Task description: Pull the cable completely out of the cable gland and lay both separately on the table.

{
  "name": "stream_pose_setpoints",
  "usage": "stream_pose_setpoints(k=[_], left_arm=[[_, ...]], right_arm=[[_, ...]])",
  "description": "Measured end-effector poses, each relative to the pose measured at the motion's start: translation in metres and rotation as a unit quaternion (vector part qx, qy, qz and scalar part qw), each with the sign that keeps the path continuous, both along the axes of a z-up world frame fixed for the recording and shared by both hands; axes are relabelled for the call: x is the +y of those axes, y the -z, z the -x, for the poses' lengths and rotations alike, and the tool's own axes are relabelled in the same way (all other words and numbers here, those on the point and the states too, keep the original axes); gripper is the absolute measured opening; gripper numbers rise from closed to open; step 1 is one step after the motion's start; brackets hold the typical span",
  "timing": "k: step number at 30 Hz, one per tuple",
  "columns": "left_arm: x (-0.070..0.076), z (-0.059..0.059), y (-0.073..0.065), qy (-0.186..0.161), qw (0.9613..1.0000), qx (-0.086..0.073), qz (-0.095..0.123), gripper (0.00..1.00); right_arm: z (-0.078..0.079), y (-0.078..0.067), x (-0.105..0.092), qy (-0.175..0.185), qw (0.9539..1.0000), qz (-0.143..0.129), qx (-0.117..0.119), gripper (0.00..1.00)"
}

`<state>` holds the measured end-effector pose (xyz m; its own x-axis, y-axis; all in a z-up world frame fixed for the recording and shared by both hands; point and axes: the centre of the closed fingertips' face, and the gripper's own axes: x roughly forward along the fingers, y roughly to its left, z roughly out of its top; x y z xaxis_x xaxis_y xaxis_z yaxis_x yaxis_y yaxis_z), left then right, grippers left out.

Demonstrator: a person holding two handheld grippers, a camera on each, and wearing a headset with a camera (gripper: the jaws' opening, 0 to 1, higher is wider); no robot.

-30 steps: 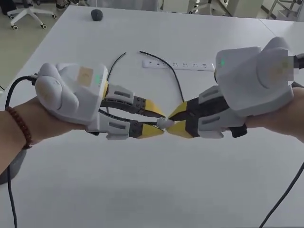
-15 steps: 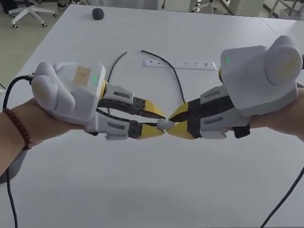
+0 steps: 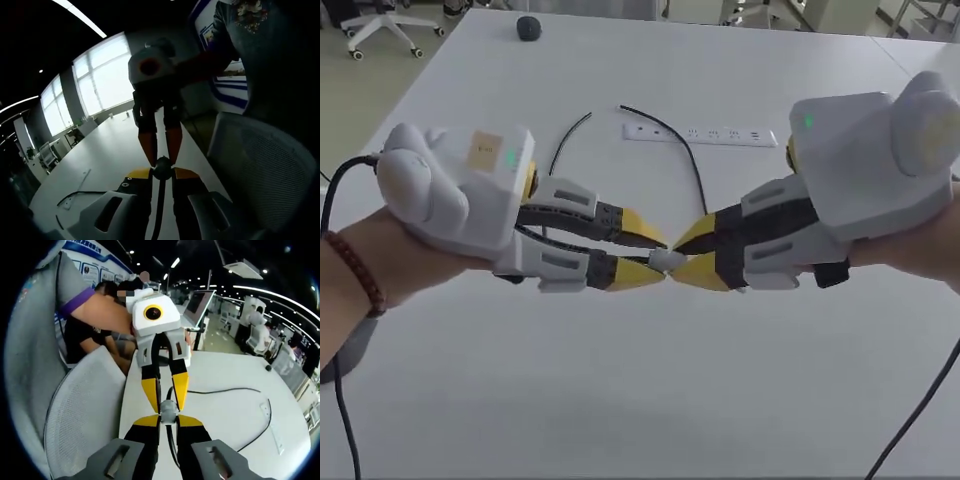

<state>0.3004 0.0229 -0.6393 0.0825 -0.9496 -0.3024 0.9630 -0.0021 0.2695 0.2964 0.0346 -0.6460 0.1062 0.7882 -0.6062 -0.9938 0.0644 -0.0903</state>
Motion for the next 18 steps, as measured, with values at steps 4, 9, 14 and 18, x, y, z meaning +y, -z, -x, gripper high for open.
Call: stream_pose_setpoints(k=[4,9,14,18], left_arm=[[-0.0009,-0.0021,0.0002,-0.004,1.0,0.004,0.002,0.15],[-0.0022,-0.0045,0.0004,-0.012,0.9999,0.007,0.003,0.15],[-0.0027,-0.0071,-0.0023,-0.019,0.9998,0.008,0.007,0.15],[-0.0028,-0.0074,-0.0045,-0.015,0.9998,0.001,0.008,0.15]], right_arm=[[-0.0014,0.0006,-0.0009,0.001,1.0,0.003,-0.003,0.07],[-0.0042,0.0005,-0.0025,0.001,0.9999,0.007,-0.013,0.07],[-0.0069,-0.002,-0.0029,0.002,0.9996,0.011,-0.024,0.08],[-0.0079,-0.0034,-0.0036,0.006,0.9999,0.002,-0.009,0.09]])
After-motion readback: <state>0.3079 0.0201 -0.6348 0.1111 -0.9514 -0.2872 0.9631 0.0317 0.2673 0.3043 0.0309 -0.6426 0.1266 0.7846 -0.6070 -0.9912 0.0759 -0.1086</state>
